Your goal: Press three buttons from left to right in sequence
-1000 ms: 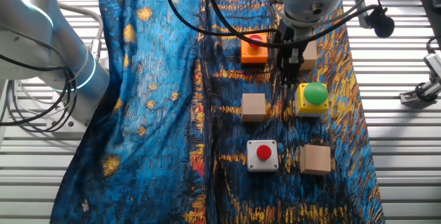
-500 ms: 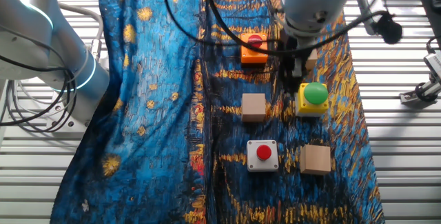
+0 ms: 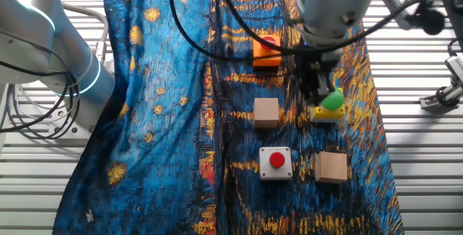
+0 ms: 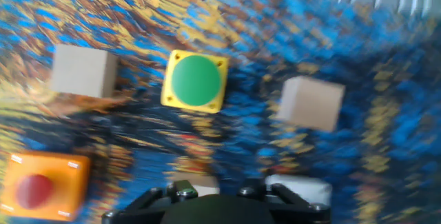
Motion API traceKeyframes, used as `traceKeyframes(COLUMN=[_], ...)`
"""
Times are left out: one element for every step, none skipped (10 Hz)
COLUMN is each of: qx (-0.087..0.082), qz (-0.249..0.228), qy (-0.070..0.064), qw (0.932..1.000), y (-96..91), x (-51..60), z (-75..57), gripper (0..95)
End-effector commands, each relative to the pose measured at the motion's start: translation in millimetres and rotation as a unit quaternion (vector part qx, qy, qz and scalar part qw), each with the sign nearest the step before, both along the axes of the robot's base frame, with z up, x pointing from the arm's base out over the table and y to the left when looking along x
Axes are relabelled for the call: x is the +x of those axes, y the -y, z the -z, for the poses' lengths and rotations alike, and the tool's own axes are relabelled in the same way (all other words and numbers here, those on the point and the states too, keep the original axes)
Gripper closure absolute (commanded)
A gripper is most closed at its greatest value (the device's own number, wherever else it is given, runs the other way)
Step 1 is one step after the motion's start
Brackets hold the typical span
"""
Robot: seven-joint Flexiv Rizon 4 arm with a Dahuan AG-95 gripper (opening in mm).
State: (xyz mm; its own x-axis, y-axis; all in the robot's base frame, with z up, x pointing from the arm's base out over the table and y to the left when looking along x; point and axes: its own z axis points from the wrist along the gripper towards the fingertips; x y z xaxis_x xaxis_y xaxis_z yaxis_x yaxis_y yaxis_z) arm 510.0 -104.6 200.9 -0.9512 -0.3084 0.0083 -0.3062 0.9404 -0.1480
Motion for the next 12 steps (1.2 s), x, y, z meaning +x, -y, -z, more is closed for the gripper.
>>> traceKeyframes(qx=[-0.006, -0.004, -0.004, -0.004, -0.004, -0.004, -0.004, -0.004, -0.004, -0.004, -0.004, -0.004], qz=[-0.033, -0.035, -0.035, -0.035, -0.035, -0.035, -0.035, -0.035, -0.035, -0.035, -0.035, -0.035], qy=[-0.003, -0.004, -0.004, -0.004, -0.004, -0.004, -0.004, -0.004, -0.004, -0.004, -0.004, -0.004], qw=[0.9994, 0.9994, 0.9994, 0.9994, 0.9994, 0.9994, 0.9994, 0.9994, 0.9994, 0.9994, 0.9994, 0.9994], y=[35.0, 40.1, 40.1, 40.1, 40.1, 40.1, 40.1, 40.1, 40.1, 40.1, 40.1, 40.1], x=[-4.8, -7.6, -7.6, -7.6, -7.6, -7.6, -7.6, -7.6, -7.6, -7.6, -7.6, -7.6], z=[11.3, 15.0, 15.0, 15.0, 15.0, 15.0, 15.0, 15.0, 15.0, 15.0, 15.0, 15.0], gripper=[95.0, 95.0, 95.0, 95.0, 95.0, 95.0, 95.0, 95.0, 95.0, 95.0, 95.0, 95.0])
